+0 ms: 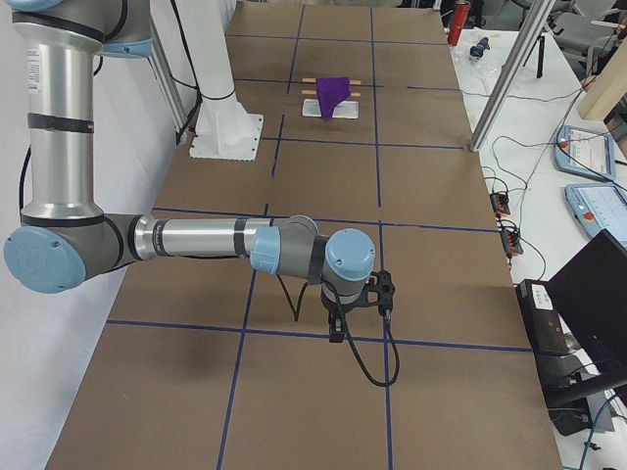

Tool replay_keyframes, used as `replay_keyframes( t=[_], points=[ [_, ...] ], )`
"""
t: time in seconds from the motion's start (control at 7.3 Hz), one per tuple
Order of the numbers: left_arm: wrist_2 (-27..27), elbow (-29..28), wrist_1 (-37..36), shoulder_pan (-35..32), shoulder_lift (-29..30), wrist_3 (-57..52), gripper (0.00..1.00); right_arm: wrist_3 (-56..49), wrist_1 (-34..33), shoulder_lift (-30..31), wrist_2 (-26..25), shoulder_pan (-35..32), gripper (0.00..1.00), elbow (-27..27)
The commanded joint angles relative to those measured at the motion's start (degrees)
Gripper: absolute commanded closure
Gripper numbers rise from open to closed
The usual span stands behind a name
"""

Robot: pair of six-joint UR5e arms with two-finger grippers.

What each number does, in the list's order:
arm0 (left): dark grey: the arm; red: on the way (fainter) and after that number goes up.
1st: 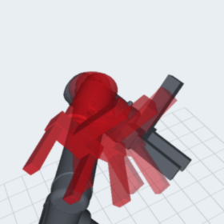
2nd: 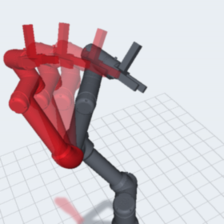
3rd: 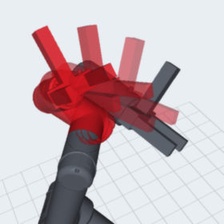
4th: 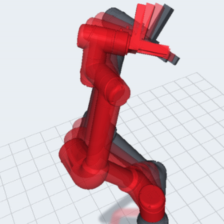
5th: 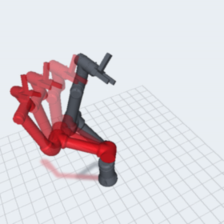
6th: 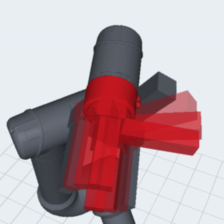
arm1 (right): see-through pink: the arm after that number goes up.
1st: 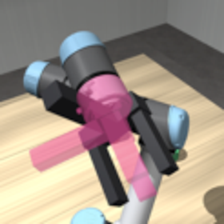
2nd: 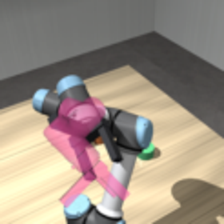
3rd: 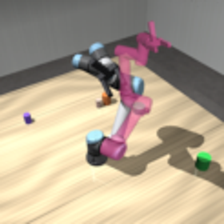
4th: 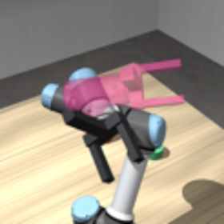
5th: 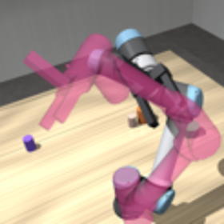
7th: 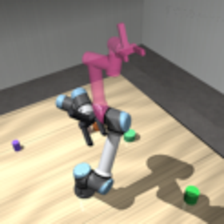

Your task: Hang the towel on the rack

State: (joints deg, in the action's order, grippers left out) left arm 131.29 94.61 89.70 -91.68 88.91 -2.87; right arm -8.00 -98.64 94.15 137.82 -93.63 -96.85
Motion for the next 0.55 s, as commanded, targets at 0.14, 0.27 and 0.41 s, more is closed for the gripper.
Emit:
replay_keyframes(
  t=[0.14, 0.27, 0.41],
  points=[
    [0.0, 0.5, 0.9, 0.3, 0.2, 3.0, 0.00, 0.7, 5.5, 0.1, 0.0, -0.1, 0.00, 3.2],
    [0.0, 0.6, 0.9, 0.3, 0.2, 3.1, 0.00, 0.8, 5.5, 0.2, 0.0, -0.1, 0.00, 3.2],
    [0.0, 0.6, 0.9, 0.3, 0.2, 3.1, 0.00, 0.5, 5.6, 0.3, -0.1, -0.1, 0.00, 3.3]
  ],
)
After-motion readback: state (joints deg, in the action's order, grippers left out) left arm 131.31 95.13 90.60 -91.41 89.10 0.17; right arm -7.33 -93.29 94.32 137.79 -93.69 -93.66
